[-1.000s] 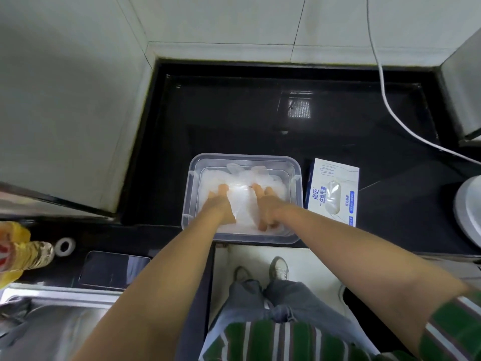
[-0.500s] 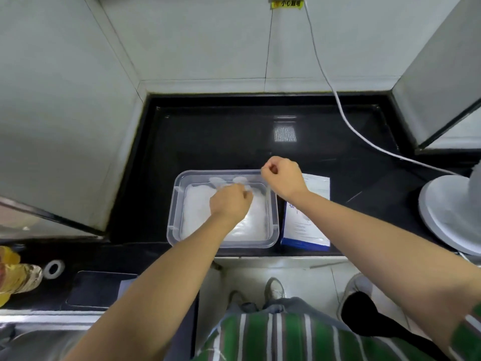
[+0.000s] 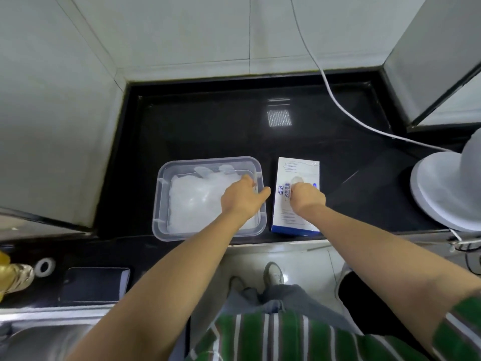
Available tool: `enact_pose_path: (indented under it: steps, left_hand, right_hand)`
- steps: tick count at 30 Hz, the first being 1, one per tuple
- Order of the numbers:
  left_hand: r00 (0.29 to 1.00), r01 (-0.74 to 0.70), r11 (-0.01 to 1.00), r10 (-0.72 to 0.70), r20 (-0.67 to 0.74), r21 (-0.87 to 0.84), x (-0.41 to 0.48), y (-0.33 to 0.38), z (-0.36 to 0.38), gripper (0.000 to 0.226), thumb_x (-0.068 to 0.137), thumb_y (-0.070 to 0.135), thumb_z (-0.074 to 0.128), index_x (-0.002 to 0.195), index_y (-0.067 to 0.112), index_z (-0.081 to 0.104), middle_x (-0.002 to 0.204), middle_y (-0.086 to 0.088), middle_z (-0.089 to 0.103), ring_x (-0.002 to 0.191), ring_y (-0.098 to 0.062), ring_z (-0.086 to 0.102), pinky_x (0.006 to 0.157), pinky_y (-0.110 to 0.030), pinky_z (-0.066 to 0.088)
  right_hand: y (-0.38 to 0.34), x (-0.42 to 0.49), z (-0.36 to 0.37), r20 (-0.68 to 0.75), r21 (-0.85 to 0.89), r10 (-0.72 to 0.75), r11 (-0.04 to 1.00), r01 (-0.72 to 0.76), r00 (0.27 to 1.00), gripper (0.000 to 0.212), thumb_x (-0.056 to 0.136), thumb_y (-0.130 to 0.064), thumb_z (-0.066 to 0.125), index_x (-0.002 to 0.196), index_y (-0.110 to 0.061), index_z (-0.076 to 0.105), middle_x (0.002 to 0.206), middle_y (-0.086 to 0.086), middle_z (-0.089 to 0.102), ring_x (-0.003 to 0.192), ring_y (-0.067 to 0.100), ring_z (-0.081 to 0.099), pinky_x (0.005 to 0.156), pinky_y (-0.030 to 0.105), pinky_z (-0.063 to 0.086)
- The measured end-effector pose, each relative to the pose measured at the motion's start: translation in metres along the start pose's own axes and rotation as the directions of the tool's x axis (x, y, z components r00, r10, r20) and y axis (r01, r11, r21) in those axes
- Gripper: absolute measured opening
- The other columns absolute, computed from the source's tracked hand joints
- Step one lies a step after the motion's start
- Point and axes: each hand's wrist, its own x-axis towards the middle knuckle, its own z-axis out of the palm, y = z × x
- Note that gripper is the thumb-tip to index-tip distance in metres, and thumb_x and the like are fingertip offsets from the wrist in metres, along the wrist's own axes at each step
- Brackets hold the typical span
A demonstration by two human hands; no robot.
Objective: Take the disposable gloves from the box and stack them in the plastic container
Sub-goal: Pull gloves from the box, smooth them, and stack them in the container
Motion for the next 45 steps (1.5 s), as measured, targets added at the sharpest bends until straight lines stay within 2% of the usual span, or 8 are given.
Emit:
enact_pose_path:
  steps: [8, 11, 15, 21, 26, 31, 41, 45]
  left_hand:
    - [0.996, -0.011, 1.0, 0.012, -0.087, 0.021, -0.001, 0.007, -0.006, 0.048, 0.092, 0.052, 0.056, 0.122, 0.017, 0.044, 0.099, 0.0, 0.063, 0.084, -0.019, 0.062, 0.066, -0.028, 0.047]
    - [0.966, -0.174, 0.985, 0.173, -0.194, 0.01, -0.003, 0.021, -0.011, 0.038, 0.091, 0.037, 0.063, 0.114, 0.017, 0.042, 0.087, 0.003, 0.057, 0.074, -0.019, 0.06, 0.061, -0.031, 0.049]
    - [0.92, -0.382, 0.918, 0.389, -0.05, 0.106, -0.003, 0.054, -0.003, 0.023, 0.094, 0.019, 0.06, 0.116, 0.015, 0.057, 0.114, -0.007, 0.055, 0.091, -0.025, 0.063, 0.073, -0.029, 0.052]
    - [0.95, -0.144, 0.989, 0.125, 0.287, 0.044, 0.002, 0.077, 0.029, 0.045, 0.095, 0.009, 0.054, 0.136, 0.0, 0.039, 0.135, -0.018, 0.048, 0.114, -0.037, 0.058, 0.089, -0.036, 0.052]
    - [0.939, -0.101, 0.987, 0.053, 0.34, 0.125, 0.002, 0.066, 0.037, 0.065, 0.091, 0.003, 0.059, 0.146, 0.002, 0.026, 0.151, -0.015, 0.027, 0.122, -0.033, 0.051, 0.085, -0.03, 0.044]
    - [0.934, -0.112, 0.99, 0.077, 0.348, 0.08, 0.006, 0.064, 0.037, 0.062, 0.091, 0.001, 0.058, 0.145, 0.004, 0.028, 0.145, -0.013, 0.037, 0.116, -0.03, 0.055, 0.076, -0.027, 0.043]
    - [0.949, 0.036, 0.984, 0.022, 0.313, -0.176, 0.016, 0.06, 0.039, 0.051, 0.095, 0.029, 0.058, 0.137, 0.009, 0.035, 0.119, -0.013, 0.061, 0.089, -0.022, 0.062, 0.056, -0.023, 0.045]
    - [0.989, 0.034, 0.932, 0.021, 0.145, -0.361, 0.013, 0.065, 0.035, 0.057, 0.088, 0.04, 0.067, 0.129, 0.01, 0.041, 0.115, -0.007, 0.061, 0.099, -0.024, 0.065, 0.068, -0.026, 0.05]
  right_hand:
    - [0.01, -0.001, 0.001, -0.057, -0.007, -0.128, 0.992, 0.128, 0.99, 0.007, 0.092, -0.012, 0.055, 0.097, -0.014, 0.05, 0.086, 0.004, 0.059, 0.076, 0.024, 0.059, 0.063, 0.032, 0.045]
    - [0.014, 0.0, -0.007, -0.073, 0.132, -0.197, 0.97, 0.205, 0.978, 0.011, 0.085, -0.012, 0.062, 0.078, -0.016, 0.056, 0.086, 0.0, 0.058, 0.079, 0.023, 0.06, 0.066, 0.03, 0.046]
    - [0.018, -0.006, -0.019, -0.041, 0.284, -0.283, 0.916, 0.283, 0.958, 0.014, 0.082, -0.013, 0.067, 0.072, -0.016, 0.058, 0.076, -0.001, 0.06, 0.071, 0.019, 0.057, 0.064, 0.029, 0.047]
    - [0.035, -0.011, -0.012, 0.003, 0.503, -0.275, 0.832, 0.236, 0.961, 0.005, 0.083, -0.003, 0.063, 0.088, -0.005, 0.063, 0.086, 0.006, 0.067, 0.078, 0.024, 0.061, 0.074, 0.035, 0.053]
    - [0.05, -0.008, -0.015, -0.012, 0.839, -0.119, 0.539, 0.075, 0.993, 0.016, 0.093, -0.005, 0.052, 0.08, -0.014, 0.053, 0.08, 0.007, 0.058, 0.074, 0.021, 0.055, 0.068, 0.031, 0.049]
    - [0.044, -0.008, -0.025, -0.047, 0.955, 0.03, 0.294, 0.036, 0.998, 0.013, 0.094, -0.01, 0.043, 0.085, -0.012, 0.052, 0.08, 0.001, 0.057, 0.074, 0.015, 0.057, 0.072, 0.029, 0.052]
    - [0.036, -0.003, -0.038, -0.01, 0.96, -0.06, 0.278, 0.026, 0.998, 0.01, 0.092, -0.018, 0.047, 0.087, -0.013, 0.054, 0.08, 0.008, 0.057, 0.075, 0.019, 0.054, 0.074, 0.031, 0.049]
    - [0.035, -0.006, -0.041, -0.047, 0.954, -0.058, 0.294, 0.063, 0.997, 0.015, 0.096, -0.018, 0.056, 0.087, -0.007, 0.062, 0.079, 0.006, 0.066, 0.073, 0.016, 0.061, 0.071, 0.029, 0.053]
